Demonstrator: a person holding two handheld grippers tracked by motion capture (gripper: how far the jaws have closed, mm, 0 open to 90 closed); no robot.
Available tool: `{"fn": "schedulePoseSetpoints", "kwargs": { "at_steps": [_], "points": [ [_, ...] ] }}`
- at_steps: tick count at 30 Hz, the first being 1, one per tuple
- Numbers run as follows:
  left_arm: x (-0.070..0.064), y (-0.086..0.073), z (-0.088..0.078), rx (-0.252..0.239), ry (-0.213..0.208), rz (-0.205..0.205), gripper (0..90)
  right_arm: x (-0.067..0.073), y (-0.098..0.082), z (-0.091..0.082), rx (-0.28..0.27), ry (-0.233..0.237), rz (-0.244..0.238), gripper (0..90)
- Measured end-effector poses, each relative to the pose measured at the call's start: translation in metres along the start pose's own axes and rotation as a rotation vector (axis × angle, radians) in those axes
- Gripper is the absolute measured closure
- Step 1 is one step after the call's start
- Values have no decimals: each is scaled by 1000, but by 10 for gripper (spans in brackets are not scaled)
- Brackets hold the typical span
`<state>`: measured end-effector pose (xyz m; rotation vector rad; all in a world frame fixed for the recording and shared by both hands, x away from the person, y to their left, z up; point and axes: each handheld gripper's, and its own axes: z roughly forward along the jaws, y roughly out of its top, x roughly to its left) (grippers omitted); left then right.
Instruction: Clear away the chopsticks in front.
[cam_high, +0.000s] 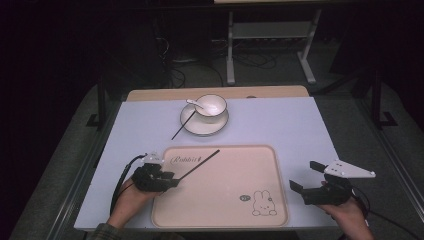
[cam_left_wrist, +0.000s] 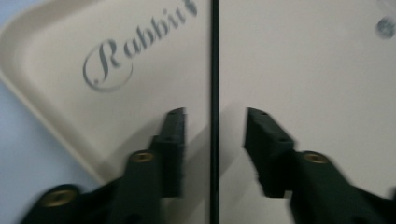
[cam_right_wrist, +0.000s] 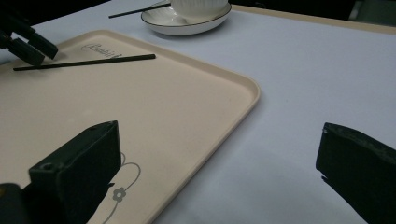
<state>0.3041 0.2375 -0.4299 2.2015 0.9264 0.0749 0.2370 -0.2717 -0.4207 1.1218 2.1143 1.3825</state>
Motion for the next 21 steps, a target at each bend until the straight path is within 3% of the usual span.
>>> {"fn": "schedulePoseSetpoints", "kwargs": {
  "at_steps": [3,6,21],
  "points": [
    [6,11,2,-17,5,-3,273,0,0,-1,0,0,4,0],
    [11,22,4,-9,32,12,170,0,0,-1,-5,9,13,0],
    [55,100,20,-57,94,40,142,-1,-1,-1,-6,8,12,0]
  ]
}}
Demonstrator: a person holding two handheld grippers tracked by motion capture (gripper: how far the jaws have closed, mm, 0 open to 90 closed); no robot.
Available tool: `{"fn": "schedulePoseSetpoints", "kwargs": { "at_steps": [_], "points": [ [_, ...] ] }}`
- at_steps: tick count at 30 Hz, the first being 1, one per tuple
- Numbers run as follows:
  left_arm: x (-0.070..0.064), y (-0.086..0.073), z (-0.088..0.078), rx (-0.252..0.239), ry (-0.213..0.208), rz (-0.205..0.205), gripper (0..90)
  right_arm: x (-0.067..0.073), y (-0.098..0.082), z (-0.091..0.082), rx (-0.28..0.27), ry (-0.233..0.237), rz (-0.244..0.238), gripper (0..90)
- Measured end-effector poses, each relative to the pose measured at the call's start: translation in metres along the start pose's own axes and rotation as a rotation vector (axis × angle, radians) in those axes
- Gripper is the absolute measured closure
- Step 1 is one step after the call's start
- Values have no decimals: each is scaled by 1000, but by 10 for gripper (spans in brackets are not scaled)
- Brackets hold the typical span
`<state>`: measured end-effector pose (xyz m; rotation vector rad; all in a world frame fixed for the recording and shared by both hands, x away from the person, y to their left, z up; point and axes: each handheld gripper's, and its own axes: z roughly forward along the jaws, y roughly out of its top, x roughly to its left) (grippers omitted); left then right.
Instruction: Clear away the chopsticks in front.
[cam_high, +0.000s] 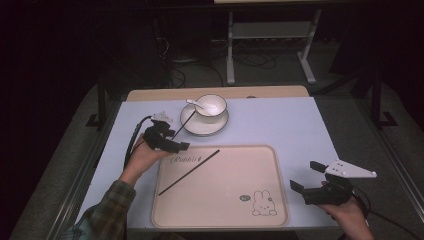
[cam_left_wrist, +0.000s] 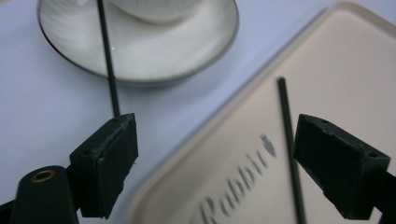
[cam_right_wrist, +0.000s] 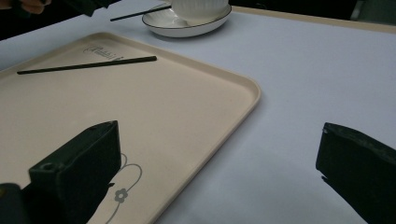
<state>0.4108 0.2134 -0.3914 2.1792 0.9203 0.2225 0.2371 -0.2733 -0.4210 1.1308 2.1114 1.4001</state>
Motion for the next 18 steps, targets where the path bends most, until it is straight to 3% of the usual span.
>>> {"fn": "schedulePoseSetpoints", "kwargs": {
  "at_steps": [4,9,11,18],
  "points": [
    [13,16,14,-3,35,3,208,0,0,0,0,1,-1,0],
    [27,29,31,-25,99,-17,417,0,0,0,1,6,-1,0],
    [33,33,40,-10,137,-14,496,0,0,0,0,8,-1,0],
    [46,38,63,-9,191,-49,677,-1,-1,0,0,13,2,0]
  ]
}}
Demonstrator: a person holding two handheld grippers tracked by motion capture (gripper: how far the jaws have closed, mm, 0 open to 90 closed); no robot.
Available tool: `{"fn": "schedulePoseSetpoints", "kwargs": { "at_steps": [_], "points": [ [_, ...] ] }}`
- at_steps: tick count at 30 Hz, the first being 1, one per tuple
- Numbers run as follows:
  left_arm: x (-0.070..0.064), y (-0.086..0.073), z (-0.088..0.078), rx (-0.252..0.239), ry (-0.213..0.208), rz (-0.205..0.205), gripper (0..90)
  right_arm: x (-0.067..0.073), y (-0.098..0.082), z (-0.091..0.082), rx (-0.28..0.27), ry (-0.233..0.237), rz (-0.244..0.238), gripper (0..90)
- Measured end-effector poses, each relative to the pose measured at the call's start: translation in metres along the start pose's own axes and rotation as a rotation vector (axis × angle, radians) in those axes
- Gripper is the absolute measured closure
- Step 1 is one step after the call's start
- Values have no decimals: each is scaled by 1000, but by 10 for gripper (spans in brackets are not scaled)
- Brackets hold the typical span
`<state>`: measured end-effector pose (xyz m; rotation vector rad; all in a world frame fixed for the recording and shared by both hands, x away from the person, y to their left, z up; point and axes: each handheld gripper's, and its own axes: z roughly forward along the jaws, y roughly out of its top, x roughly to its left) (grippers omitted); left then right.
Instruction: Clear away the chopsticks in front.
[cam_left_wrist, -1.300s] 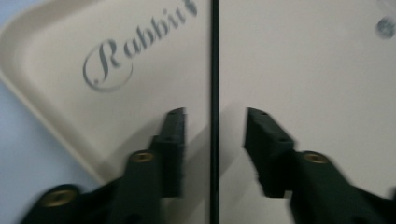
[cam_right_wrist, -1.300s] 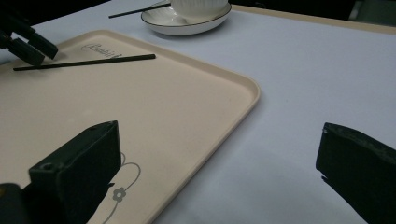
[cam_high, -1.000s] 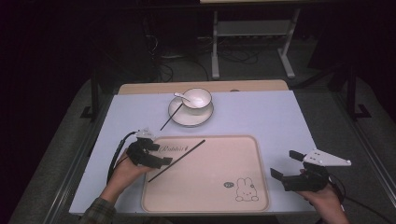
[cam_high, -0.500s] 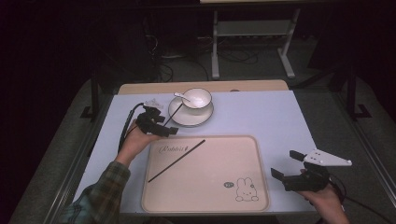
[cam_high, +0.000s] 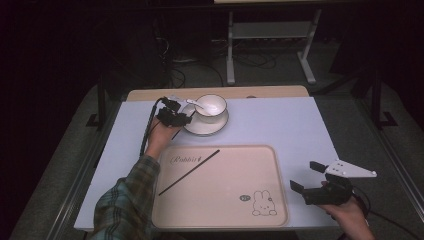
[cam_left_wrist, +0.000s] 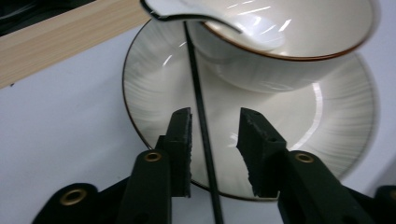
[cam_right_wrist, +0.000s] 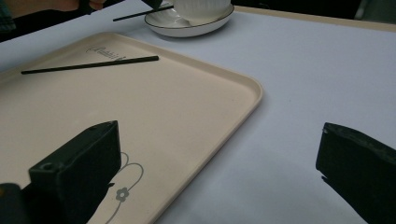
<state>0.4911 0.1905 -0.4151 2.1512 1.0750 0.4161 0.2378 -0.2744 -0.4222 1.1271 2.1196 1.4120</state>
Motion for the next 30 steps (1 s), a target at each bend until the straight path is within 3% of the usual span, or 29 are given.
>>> {"fn": "schedulePoseSetpoints", "kwargs": {
  "at_steps": [8,17,24,30],
  "points": [
    [3,-4,15,2,4,-23,765,-1,0,1,-1,2,1,0],
    [2,-4,17,-9,32,-26,843,0,1,1,-2,5,-5,0],
    [8,-3,6,-35,25,-62,851,0,1,1,-2,4,-2,0],
    [13,-4,-12,-12,24,-71,851,0,1,0,-7,3,-3,0]
  ]
}}
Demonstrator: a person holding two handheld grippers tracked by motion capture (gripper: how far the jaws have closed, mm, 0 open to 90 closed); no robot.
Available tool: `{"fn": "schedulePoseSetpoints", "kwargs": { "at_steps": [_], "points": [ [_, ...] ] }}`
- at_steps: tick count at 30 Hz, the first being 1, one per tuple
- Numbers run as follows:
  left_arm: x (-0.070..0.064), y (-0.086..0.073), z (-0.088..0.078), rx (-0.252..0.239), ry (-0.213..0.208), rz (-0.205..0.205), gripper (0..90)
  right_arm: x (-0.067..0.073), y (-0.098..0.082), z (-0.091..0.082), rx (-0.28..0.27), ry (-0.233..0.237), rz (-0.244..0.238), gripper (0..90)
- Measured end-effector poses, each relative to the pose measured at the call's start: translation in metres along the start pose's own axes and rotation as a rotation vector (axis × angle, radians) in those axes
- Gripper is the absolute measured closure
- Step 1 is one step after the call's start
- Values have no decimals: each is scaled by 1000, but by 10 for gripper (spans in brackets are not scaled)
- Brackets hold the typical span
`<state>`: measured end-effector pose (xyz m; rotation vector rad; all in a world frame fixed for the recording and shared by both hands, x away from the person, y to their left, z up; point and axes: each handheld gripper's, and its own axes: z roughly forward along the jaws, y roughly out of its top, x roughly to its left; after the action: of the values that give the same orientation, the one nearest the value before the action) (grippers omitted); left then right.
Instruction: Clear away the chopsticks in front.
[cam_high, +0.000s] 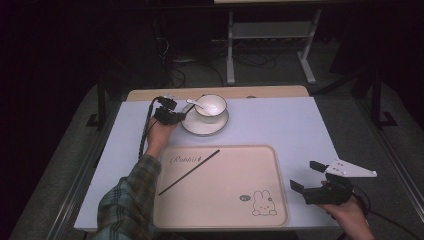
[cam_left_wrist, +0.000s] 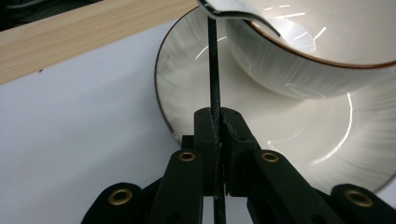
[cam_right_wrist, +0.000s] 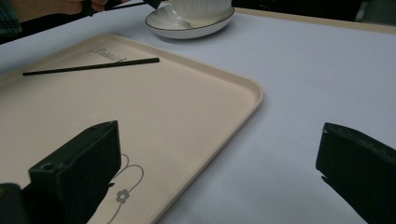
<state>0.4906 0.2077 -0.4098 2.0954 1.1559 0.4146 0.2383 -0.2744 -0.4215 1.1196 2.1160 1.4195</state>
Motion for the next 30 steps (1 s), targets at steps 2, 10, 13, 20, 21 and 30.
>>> {"fn": "schedulePoseSetpoints", "kwargs": {
  "at_steps": [2,10,13,20,21,30],
  "points": [
    [3,-3,-9,0,-2,-10,851,0,0,0,-1,-1,1,0],
    [9,-18,-40,-1,-13,-36,854,2,0,0,0,-2,-4,0],
    [10,-27,-51,-1,-18,-44,855,2,1,0,2,0,-6,0],
    [5,-52,-75,3,-45,-50,855,3,1,0,1,-2,-8,0],
    [3,-56,-78,0,-51,-54,855,3,1,0,1,-2,-7,0],
    [-24,-84,-100,-6,-114,-34,855,4,1,1,4,2,-8,0]
  ]
}}
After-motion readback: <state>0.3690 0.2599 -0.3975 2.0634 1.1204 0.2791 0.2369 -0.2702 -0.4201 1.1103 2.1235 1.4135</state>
